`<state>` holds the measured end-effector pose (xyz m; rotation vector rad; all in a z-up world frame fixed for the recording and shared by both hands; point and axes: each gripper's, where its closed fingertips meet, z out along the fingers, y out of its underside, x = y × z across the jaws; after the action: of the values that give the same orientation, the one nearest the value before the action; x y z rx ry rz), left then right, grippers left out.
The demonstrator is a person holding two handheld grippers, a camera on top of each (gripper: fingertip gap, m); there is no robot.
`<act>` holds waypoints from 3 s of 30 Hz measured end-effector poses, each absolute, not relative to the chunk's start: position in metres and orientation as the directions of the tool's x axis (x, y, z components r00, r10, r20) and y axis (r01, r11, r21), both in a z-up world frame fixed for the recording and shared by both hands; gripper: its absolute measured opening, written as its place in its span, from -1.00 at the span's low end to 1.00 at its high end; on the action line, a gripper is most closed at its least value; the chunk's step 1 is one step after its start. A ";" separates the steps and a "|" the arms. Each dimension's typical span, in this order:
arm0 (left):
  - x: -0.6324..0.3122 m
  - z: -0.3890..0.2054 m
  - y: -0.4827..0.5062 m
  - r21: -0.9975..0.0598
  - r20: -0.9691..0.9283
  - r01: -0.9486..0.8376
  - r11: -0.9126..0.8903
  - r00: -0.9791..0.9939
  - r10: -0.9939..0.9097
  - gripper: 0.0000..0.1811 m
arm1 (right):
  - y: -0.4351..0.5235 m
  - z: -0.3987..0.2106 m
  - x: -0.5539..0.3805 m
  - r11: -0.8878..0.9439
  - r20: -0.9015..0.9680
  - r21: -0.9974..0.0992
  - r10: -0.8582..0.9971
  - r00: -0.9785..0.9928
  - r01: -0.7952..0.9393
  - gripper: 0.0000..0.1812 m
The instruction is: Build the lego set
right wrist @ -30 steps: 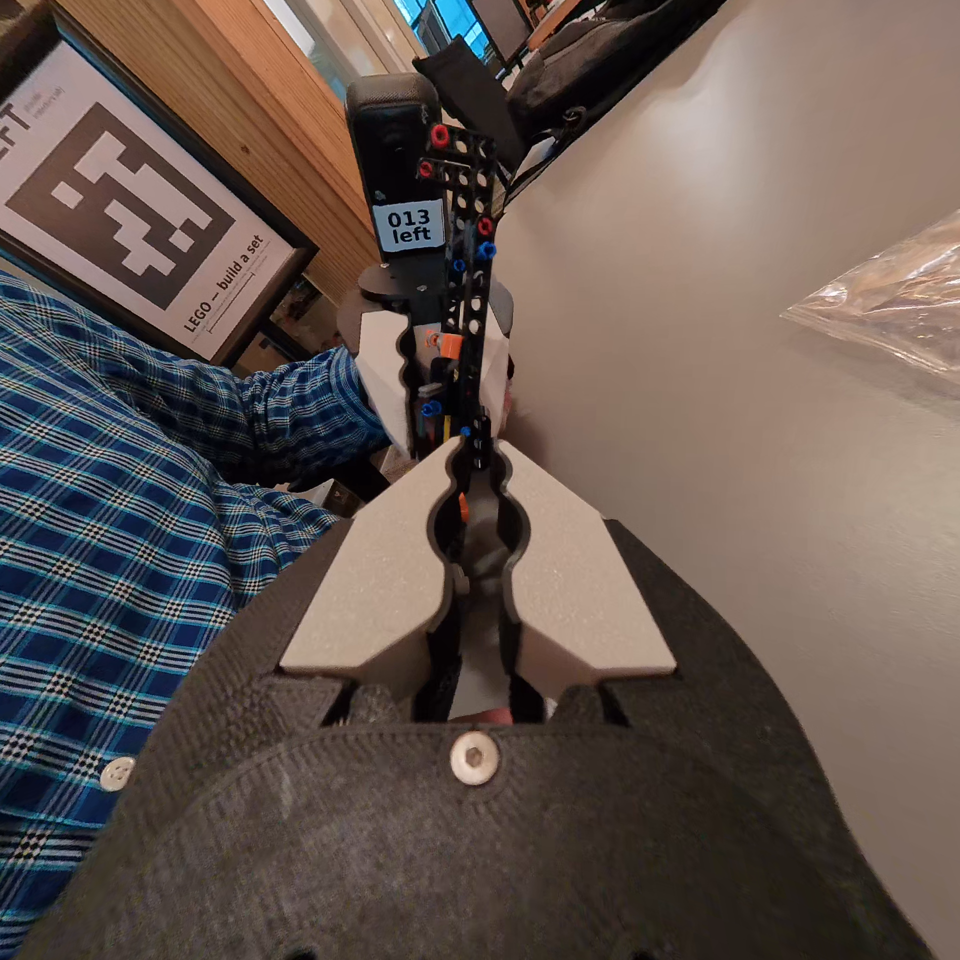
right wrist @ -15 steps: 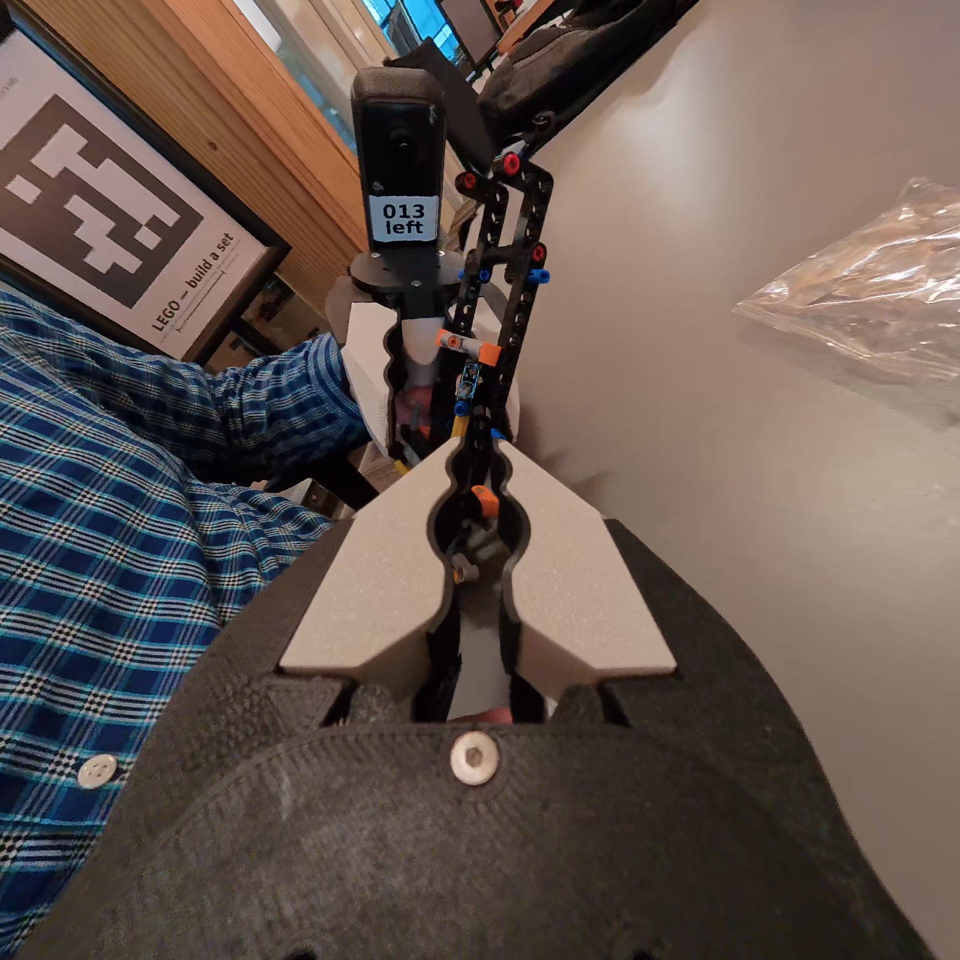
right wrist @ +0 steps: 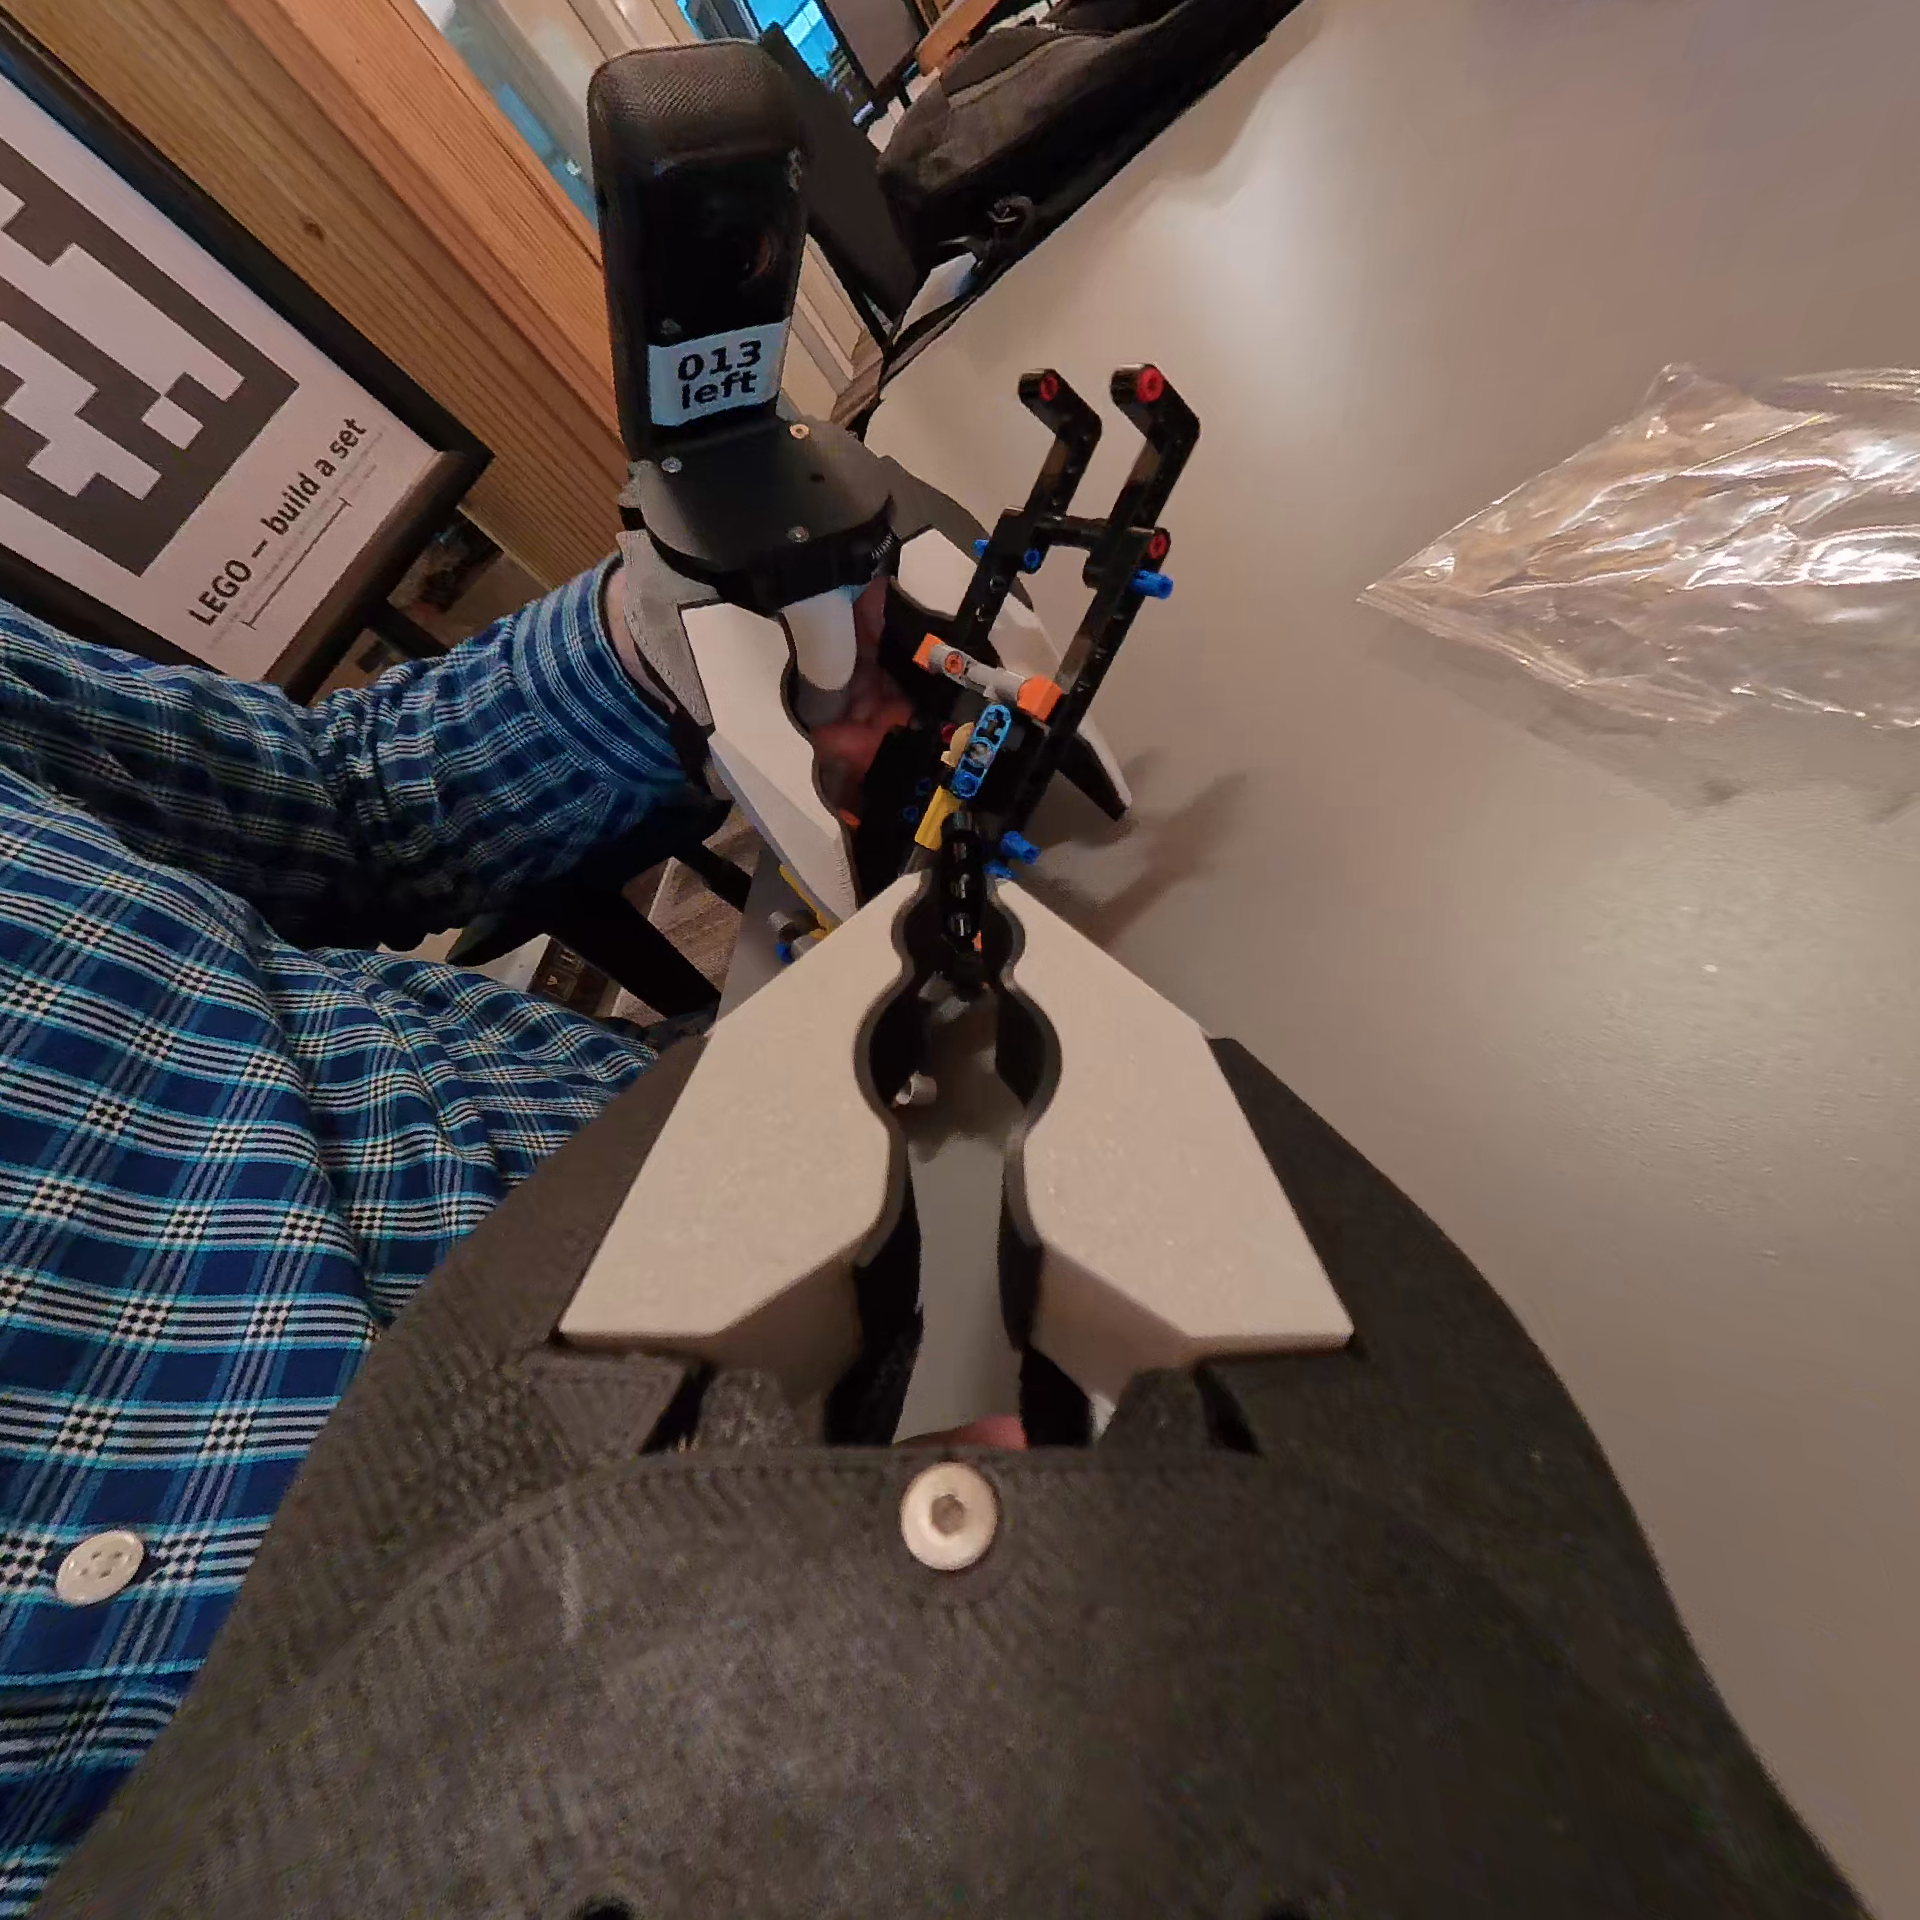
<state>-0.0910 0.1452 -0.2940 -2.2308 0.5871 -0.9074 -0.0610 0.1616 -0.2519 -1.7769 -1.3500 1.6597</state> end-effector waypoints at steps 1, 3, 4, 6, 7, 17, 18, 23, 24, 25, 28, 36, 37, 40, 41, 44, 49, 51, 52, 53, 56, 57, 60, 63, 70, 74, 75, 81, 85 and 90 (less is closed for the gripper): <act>-0.093 -0.296 0.145 -0.701 0.439 -0.162 -0.694 0.669 -0.599 -0.12 | 0.162 -0.253 -0.061 -0.476 -0.563 -0.787 0.814 -0.143 0.392 -0.96; -0.095 -0.296 0.146 -0.702 0.428 -0.167 -0.692 0.678 -0.598 -0.10 | 0.162 -0.253 -0.060 -0.474 -0.561 -0.789 0.816 -0.142 0.392 -0.96; -0.096 -0.297 0.145 -0.700 0.423 -0.173 -0.693 0.681 -0.598 -0.09 | 0.163 -0.253 -0.060 -0.473 -0.559 -0.789 0.817 -0.140 0.393 -0.95; -0.101 -0.297 0.145 -0.692 0.412 -0.188 -0.697 0.690 -0.595 -0.06 | 0.163 -0.253 -0.059 -0.467 -0.554 -0.792 0.821 -0.138 0.393 -0.96; -0.102 -0.297 0.145 -0.688 0.409 -0.192 -0.700 0.694 -0.592 -0.06 | 0.163 -0.254 -0.058 -0.465 -0.551 -0.793 0.823 -0.137 0.394 -0.96; -0.110 -0.303 0.149 -0.664 0.278 -0.278 -0.694 0.770 -0.574 0.20 | 0.163 -0.255 -0.055 -0.443 -0.529 -0.803 0.838 -0.135 0.398 -0.95; -0.113 -0.306 0.149 -0.656 0.247 -0.301 -0.692 0.781 -0.573 0.21 | 0.162 -0.255 -0.055 -0.440 -0.527 -0.804 0.839 -0.137 0.399 -0.95; -0.113 -0.306 0.147 -0.660 0.232 -0.299 -0.689 0.791 -0.565 0.30 | 0.161 -0.256 -0.055 -0.424 -0.516 -0.808 0.845 -0.144 0.409 -0.96; -0.114 -0.306 0.146 -0.662 0.235 -0.290 -0.692 0.795 -0.559 0.30 | 0.161 -0.256 -0.054 -0.422 -0.514 -0.809 0.846 -0.144 0.410 -0.96; -0.115 -0.306 0.145 -0.663 0.231 -0.286 -0.691 0.800 -0.553 0.30 | 0.161 -0.256 -0.054 -0.420 -0.512 -0.809 0.847 -0.143 0.411 -0.95; -0.120 -0.305 0.141 -0.676 0.213 -0.271 -0.685 0.818 -0.534 0.28 | 0.161 -0.255 -0.052 -0.422 -0.513 -0.810 0.846 -0.145 0.406 -0.96; -0.119 -0.289 0.120 -0.744 0.205 -0.214 -0.633 0.829 -0.521 0.15 | 0.169 -0.259 -0.041 -0.407 -0.493 -0.813 0.862 -0.120 0.416 -0.96; -0.118 -0.287 0.118 -0.753 0.205 -0.210 -0.624 0.826 -0.525 0.13 | 0.171 -0.261 -0.038 -0.388 -0.473 -0.815 0.875 -0.107 0.430 -0.96; -0.116 -0.284 0.115 -0.775 0.186 -0.213 -0.595 0.822 -0.537 0.09 | 0.176 -0.274 -0.032 -0.275 -0.352 -0.820 0.934 -0.063 0.502 -0.95; -0.114 -0.285 0.115 -0.777 0.187 -0.211 -0.593 0.822 -0.538 0.09 | 0.176 -0.279 -0.031 -0.246 -0.322 -0.813 0.945 -0.056 0.528 -0.95; -0.107 -0.288 0.113 -0.777 0.188 -0.216 -0.591 0.817 -0.546 0.10 | 0.174 -0.288 -0.029 -0.197 -0.275 -0.798 0.960 -0.053 0.570 -0.96; -0.094 -0.293 0.105 -0.765 0.145 -0.273 -0.583 0.810 -0.569 0.17 | 0.169 -0.298 -0.027 -0.074 -0.166 -0.758 0.983 -0.081 0.648 -0.95; -0.090 -0.299 0.103 -0.754 0.125 -0.302 -0.583 0.806 -0.579 0.19 | 0.170 -0.304 -0.024 -0.019 -0.113 -0.728 0.989 -0.092 0.686 -0.95; -0.088 -0.303 0.102 -0.747 0.122 -0.311 -0.587 0.805 -0.581 0.19 | 0.172 -0.307 -0.023 0.002 -0.089 -0.713 0.992 -0.094 0.701 -0.95; -0.089 -0.306 0.103 -0.741 0.106 -0.324 -0.588 0.808 -0.579 0.19 | 0.173 -0.310 -0.021 0.028 -0.066 -0.697 0.993 -0.102 0.717 -0.95; -0.089 -0.312 0.104 -0.723 0.076 -0.361 -0.589 0.806 -0.588 0.16 | 0.172 -0.312 -0.019 0.067 -0.033 -0.679 0.992 -0.122 0.731 -0.95; -0.090 -0.313 0.104 -0.721 0.070 -0.369 -0.587 0.804 -0.591 0.13 | 0.172 -0.312 -0.019 0.078 -0.023 -0.676 0.992 -0.128 0.733 -0.95; -0.092 -0.314 0.105 -0.713 0.075 -0.372 -0.594 0.802 -0.593 0.08 | 0.174 -0.314 -0.015 0.117 0.018 -0.658 0.990 -0.140 0.744 -0.93; -0.097 -0.314 0.107 -0.712 0.076 -0.375 -0.594 0.800 -0.595 0.06 | 0.173 -0.315 -0.014 0.126 0.026 -0.661 0.989 -0.146 0.740 -0.87; -0.120 -0.312 0.111 -0.706 0.073 -0.388 -0.593 0.793 -0.605 -0.02 | 0.172 -0.297 -0.019 0.119 0.036 -0.725 0.990 -0.135 0.679 -0.83; -0.117 -0.301 0.110 -0.728 0.061 -0.389 -0.565 0.784 -0.617 0.04 | 0.168 -0.295 -0.021 0.150 0.061 -0.742 0.986 -0.157 0.653 -0.85; -0.114 -0.299 0.109 -0.732 0.056 -0.388 -0.560 0.785 -0.617 0.08 | 0.167 -0.292 -0.023 0.158 0.070 -0.750 0.985 -0.160 0.642 -0.85; -0.108 -0.310 0.101 -0.684 -0.039 -0.447 -0.577 0.812 -0.583 0.15 | 0.160 -0.291 -0.026 0.186 0.087 -0.765 0.979 -0.187 0.616 -0.85; -0.110 -0.315 0.102 -0.675 -0.075 -0.461 -0.576 0.820 -0.568 0.01 | 0.156 -0.289 -0.029 0.213 0.114 -0.772 0.973 -0.199 0.599 -0.85; -0.112 -0.316 0.102 -0.681 -0.039 -0.464 -0.566 0.795 -0.605 -0.12 | 0.153 -0.290 -0.031 0.261 0.162 -0.766 0.963 -0.216 0.587 -0.84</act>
<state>-0.1115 0.1020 -0.3162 -2.2742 0.7865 -0.2590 -0.0305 0.1532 -0.2895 -1.4028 -1.8992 0.7572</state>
